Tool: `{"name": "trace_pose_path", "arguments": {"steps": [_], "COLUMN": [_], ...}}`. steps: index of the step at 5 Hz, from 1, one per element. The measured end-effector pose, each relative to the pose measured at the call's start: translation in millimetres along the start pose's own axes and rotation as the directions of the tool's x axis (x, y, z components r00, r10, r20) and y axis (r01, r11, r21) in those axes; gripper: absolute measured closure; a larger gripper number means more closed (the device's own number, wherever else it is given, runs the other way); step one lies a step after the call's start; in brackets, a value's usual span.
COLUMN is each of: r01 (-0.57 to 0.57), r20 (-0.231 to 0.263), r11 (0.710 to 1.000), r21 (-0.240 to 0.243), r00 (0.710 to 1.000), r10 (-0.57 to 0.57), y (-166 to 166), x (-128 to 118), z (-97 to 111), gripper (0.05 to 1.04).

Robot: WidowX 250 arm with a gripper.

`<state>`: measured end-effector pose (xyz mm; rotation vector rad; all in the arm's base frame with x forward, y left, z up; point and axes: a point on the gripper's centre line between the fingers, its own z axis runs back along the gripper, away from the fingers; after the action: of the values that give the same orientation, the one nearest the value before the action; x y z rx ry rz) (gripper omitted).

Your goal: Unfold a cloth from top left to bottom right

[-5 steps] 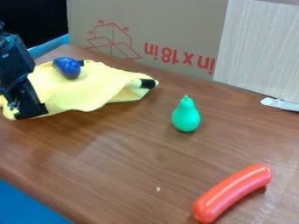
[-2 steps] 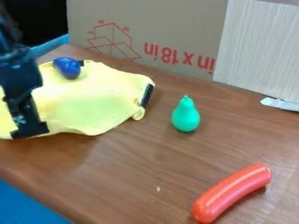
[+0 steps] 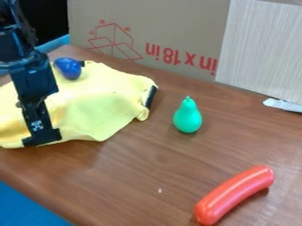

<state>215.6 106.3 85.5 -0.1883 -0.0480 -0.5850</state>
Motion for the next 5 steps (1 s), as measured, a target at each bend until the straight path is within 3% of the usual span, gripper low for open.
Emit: {"name": "trace_pose_path", "arguments": {"steps": [5], "r01": [0.013], "r20": [0.003], "r11": [0.999], "r21": [-0.045], "r00": [1.000], "r10": [-0.013], "y": [-27], "x": [-18], "z": [10], "gripper": [1.033]}}
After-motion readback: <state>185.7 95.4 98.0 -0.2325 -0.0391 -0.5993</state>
